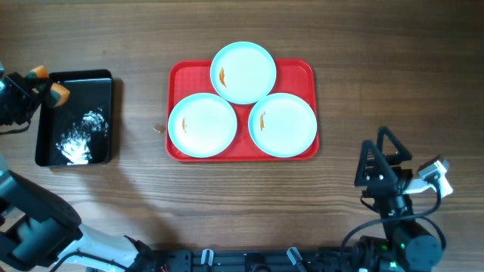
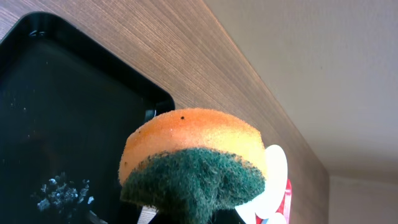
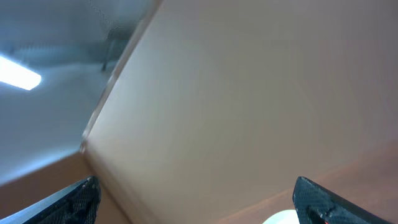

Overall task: Clean dirty plates on tray and stack at the side
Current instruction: 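Move the right gripper over the plates on the red tray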

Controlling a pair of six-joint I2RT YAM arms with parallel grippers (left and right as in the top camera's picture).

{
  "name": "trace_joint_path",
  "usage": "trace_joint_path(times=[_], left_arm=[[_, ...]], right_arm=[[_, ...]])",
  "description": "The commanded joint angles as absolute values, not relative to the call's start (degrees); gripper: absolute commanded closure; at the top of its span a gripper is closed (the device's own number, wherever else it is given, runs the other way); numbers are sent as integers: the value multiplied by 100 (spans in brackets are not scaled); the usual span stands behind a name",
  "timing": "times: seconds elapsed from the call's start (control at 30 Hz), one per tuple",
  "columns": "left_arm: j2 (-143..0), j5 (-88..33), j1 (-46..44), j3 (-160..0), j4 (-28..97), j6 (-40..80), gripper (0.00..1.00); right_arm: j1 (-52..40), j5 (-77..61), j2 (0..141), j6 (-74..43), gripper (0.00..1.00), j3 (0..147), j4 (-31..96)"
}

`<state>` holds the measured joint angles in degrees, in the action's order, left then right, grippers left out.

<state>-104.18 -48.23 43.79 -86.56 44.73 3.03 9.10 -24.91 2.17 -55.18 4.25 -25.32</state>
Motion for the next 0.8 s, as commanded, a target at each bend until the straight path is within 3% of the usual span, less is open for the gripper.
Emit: trace_joint_path(times=[0.0, 0.2, 0.4, 0.63, 0.77], left_arm=[[-10442, -4856, 4362, -8619, 4462, 150, 96], [-10442, -4856, 4362, -8619, 4466, 150, 96], [-10442, -4856, 4362, -8619, 4466, 150, 96], [-10442, -4856, 4362, -8619, 4466, 150, 96], [-10444, -4853, 4364, -8619, 4464, 150, 96]], right_arm=[[923, -3562, 784, -4482, 0, 1352, -2344], [923, -6062, 3203, -3144, 0, 3356, -1361], [917, -7682, 4724, -3127, 0, 4099, -1428], [644, -7511, 4849, -3343, 0, 4106, -1671], [237, -5994, 4853, -3470, 1, 4106, -1723]])
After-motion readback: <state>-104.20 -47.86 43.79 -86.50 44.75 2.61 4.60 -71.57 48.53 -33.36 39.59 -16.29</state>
